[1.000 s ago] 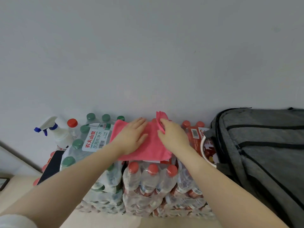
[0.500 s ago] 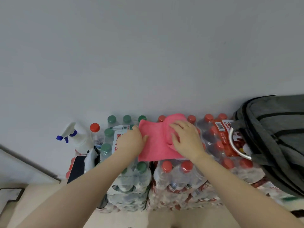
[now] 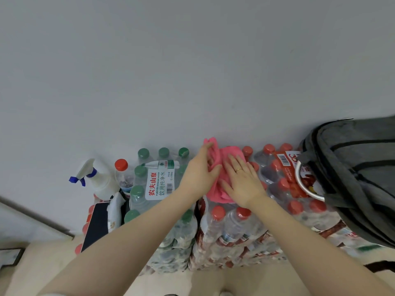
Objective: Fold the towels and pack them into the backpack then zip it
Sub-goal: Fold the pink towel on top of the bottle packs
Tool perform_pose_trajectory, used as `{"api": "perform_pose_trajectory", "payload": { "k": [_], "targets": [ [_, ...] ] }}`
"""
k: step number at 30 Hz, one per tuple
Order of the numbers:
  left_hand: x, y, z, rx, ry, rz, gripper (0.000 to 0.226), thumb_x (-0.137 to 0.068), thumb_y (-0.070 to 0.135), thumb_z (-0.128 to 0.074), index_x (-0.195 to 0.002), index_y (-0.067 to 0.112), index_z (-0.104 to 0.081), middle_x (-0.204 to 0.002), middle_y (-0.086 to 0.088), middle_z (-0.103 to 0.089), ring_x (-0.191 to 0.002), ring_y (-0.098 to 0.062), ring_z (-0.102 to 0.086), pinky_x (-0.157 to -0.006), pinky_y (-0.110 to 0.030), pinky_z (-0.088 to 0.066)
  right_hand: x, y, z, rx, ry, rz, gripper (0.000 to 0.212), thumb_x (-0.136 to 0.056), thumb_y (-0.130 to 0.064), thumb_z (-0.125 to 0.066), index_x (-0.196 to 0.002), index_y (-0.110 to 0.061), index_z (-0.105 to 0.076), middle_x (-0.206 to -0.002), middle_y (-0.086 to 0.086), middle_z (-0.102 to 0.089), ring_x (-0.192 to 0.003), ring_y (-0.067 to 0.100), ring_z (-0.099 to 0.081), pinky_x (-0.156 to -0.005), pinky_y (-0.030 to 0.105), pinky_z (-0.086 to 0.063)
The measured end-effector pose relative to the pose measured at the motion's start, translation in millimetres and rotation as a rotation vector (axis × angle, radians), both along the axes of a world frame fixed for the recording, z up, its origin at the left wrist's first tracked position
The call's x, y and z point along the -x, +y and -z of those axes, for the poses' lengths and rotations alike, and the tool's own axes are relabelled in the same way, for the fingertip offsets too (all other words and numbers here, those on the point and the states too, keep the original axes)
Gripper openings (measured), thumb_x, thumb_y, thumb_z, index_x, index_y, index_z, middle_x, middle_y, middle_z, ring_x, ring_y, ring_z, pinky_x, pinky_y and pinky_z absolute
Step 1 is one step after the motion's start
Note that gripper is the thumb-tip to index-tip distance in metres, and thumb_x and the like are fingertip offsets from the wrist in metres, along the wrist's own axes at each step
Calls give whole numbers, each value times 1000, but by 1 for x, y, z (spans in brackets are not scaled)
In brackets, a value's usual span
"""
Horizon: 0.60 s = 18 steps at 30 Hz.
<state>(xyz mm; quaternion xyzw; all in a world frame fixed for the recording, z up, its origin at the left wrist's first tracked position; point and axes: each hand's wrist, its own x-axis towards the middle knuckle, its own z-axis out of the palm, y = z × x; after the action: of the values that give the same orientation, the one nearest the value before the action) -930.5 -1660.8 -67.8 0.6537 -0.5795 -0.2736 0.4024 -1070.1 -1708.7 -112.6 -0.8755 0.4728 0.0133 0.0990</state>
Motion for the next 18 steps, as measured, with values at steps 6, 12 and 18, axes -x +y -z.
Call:
{"api": "perform_pose_trajectory", "payload": {
  "k": [6, 12, 18],
  "targets": [
    [38, -22, -4, -83, 103, 127, 43, -91, 23, -53, -131, 17, -39, -82, 9, -55, -75, -5, -54, -67, -8, -42, 25, -8, -16, -549, -1031, 359, 21, -94, -12, -44, -96, -17, -64, -111, 5, -61, -112, 22, -55, -100, 33, -42],
    [34, -22, 14, -69, 97, 207, 11, -93, 5, -44, -99, 10, -51, -95, -7, -61, -81, -13, -61, -74, -11, -48, 39, -12, -30, -616, -958, 429, 50, -88, -25, -59, -133, -15, -38, -123, -1, -47, -113, 14, -49, -97, 27, -39],
    [26, -23, 31, -51, -528, 348, 91, -71, 61, -55, -142, 11, -28, -149, -2, -31, -140, -19, -21, -114, -32, -7, 45, -8, -17, -406, -523, 210, 75, -80, -6, -60, -144, -15, -23, -146, 10, -29, -134, 24, -34, -111, 36, -32]
  ]
}}
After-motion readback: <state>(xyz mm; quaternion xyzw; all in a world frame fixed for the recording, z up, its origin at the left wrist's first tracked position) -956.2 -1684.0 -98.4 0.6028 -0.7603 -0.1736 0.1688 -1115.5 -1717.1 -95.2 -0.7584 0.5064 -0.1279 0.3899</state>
